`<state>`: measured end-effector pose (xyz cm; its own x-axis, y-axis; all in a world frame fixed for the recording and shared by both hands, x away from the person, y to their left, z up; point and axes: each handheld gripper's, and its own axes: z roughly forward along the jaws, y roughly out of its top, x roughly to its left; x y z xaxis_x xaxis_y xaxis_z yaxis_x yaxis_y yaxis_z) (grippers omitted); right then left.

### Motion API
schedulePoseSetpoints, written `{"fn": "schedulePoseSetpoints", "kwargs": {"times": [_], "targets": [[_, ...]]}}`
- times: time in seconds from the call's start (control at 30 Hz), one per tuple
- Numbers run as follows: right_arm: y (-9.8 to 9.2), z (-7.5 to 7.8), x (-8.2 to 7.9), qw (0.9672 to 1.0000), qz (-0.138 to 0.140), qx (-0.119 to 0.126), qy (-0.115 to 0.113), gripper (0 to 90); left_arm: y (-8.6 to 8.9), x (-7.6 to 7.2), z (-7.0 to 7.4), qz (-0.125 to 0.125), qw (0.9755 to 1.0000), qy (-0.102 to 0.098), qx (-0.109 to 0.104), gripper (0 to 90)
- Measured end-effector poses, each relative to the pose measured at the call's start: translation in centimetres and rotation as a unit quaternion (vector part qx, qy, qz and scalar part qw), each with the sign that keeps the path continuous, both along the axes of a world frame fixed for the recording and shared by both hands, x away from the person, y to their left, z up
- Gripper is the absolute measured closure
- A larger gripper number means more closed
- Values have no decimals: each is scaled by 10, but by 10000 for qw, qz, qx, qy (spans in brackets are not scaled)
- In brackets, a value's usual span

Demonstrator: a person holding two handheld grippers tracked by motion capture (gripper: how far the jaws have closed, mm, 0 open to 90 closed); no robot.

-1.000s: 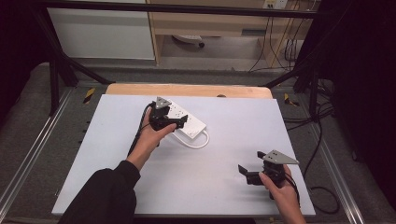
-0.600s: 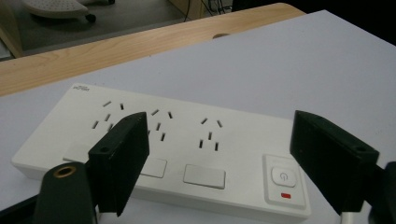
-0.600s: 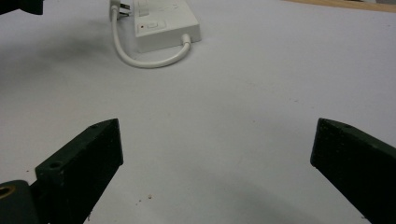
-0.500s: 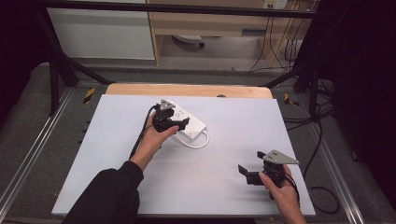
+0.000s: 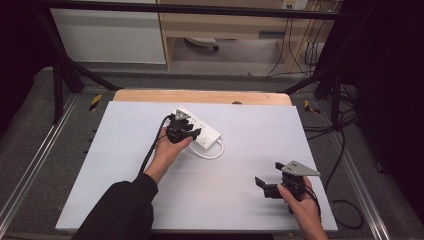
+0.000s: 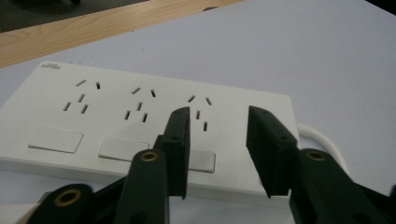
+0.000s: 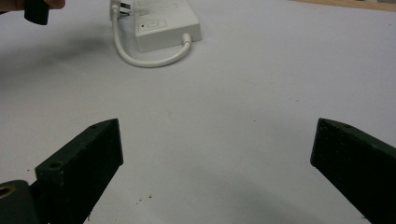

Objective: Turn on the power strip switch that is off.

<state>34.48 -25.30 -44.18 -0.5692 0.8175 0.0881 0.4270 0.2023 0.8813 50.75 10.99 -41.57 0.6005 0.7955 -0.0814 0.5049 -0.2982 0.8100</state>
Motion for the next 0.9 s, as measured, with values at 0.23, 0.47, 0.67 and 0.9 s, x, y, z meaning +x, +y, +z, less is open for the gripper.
{"fn": "schedulePoseSetpoints", "kwargs": {"times": [0.23,0.47,0.67,0.9], "targets": [[0,0,0,10000,3,5,4,29,2,2,-1,-37,10000,40,-24,742],[0,0,0,10000,8,10,-6,29,3,4,-5,-68,9999,108,-69,840],[0,0,0,10000,7,17,-2,29,2,5,-8,-139,9998,169,-21,887],[0,0,0,10000,13,19,3,29,2,6,-11,-80,9997,218,106,900]]}}
